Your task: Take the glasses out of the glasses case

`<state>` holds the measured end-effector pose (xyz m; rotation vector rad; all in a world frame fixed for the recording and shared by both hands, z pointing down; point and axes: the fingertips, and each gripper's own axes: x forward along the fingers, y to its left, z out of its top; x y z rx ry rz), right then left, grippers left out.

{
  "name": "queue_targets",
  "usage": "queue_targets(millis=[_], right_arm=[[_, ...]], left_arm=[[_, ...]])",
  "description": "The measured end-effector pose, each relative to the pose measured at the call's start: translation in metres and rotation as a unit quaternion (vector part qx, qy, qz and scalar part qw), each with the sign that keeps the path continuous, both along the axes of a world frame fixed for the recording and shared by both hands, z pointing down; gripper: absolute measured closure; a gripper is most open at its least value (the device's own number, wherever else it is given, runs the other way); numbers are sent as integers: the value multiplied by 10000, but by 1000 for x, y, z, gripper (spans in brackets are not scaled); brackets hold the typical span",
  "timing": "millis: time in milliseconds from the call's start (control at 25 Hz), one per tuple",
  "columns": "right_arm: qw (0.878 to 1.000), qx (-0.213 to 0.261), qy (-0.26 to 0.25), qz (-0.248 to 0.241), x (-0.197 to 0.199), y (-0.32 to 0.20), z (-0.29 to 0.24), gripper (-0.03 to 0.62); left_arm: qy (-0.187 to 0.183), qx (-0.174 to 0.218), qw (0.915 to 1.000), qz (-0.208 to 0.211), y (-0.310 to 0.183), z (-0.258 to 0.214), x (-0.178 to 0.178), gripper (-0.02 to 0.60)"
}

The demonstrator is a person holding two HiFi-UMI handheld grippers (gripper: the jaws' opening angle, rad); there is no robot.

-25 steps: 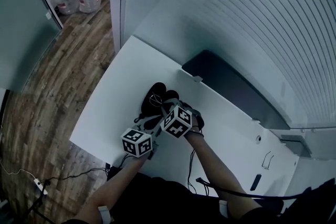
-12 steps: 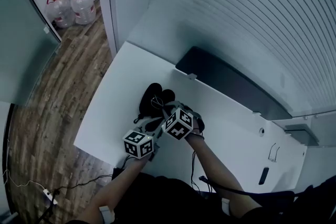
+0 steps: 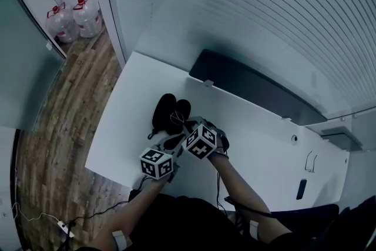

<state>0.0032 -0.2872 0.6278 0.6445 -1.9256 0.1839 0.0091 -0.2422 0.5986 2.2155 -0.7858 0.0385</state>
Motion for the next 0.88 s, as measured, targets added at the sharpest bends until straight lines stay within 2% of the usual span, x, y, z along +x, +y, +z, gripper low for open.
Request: queue_targets(millis=[880], right_arm=[[9954,-102,-227,923,36,40,12,572]], left_arm=[[-380,-52,9942,1009,39,12,29,575]])
